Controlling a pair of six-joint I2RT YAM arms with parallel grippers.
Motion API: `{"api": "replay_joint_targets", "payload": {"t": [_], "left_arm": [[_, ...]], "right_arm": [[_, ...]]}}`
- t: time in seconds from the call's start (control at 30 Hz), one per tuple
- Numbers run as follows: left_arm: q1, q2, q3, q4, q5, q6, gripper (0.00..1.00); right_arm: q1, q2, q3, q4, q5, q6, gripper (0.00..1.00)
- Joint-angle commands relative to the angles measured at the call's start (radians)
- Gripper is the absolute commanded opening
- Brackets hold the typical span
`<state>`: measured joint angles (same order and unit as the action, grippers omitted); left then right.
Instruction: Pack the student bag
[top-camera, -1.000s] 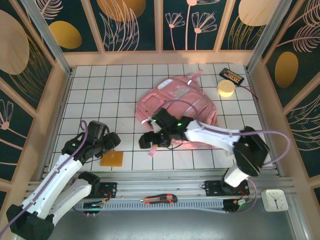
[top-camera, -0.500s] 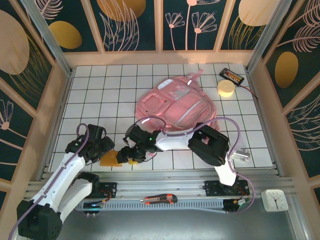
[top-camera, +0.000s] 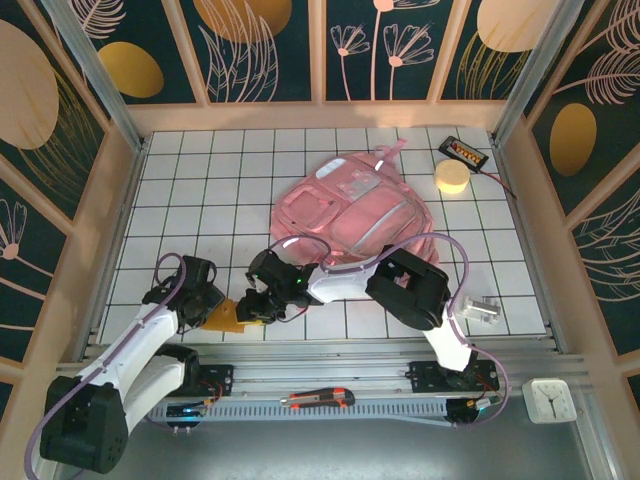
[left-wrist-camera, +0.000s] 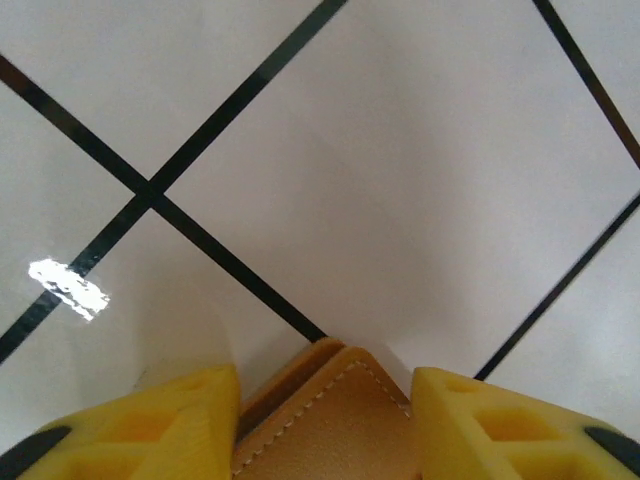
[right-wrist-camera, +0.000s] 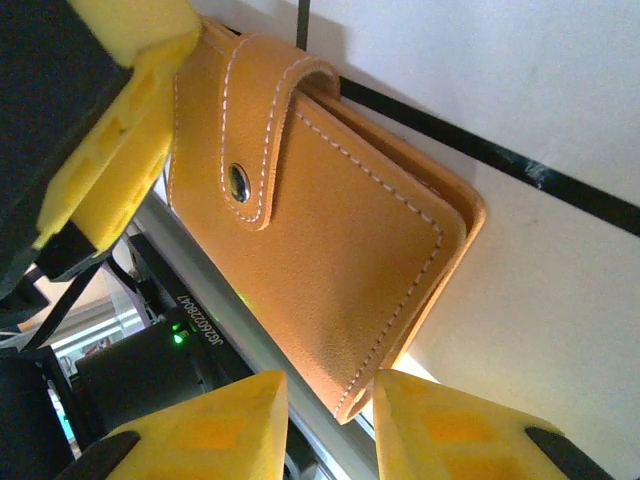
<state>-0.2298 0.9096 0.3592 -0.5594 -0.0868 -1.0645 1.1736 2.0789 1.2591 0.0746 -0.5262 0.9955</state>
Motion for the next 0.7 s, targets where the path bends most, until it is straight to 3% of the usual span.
{"api": "replay_joint_targets", "payload": {"t": [0.0,0.23,0.43,0.6,0.67], "left_arm": [[0.0,-0.018,-0.065,0.112,0.101,-0.053,0.4],[0.001,-0.095,-0.123,0.144,0.158,-0.082,0.23],[0.0,-0.106,-0.118,0.164,0.194,-0.093,0.21],[0.0,-0.118,-0.085,0.145,0.193,-0.08,0.22],[0.001,-0.132,-0.062,0.124,0.183,-0.07,0.27]], "right_arm": [[0.006,0.022,0.039,0.045,0.034,0.004,0.27],[0.008,0.031,0.065,0.054,0.054,0.006,0.2],[0.001,-0.001,0.053,0.035,0.109,0.018,0.01],[-0.01,-0.042,0.043,0.008,0.15,0.017,0.0],[-0.017,-0.073,0.028,0.002,0.168,0.021,0.0]]}}
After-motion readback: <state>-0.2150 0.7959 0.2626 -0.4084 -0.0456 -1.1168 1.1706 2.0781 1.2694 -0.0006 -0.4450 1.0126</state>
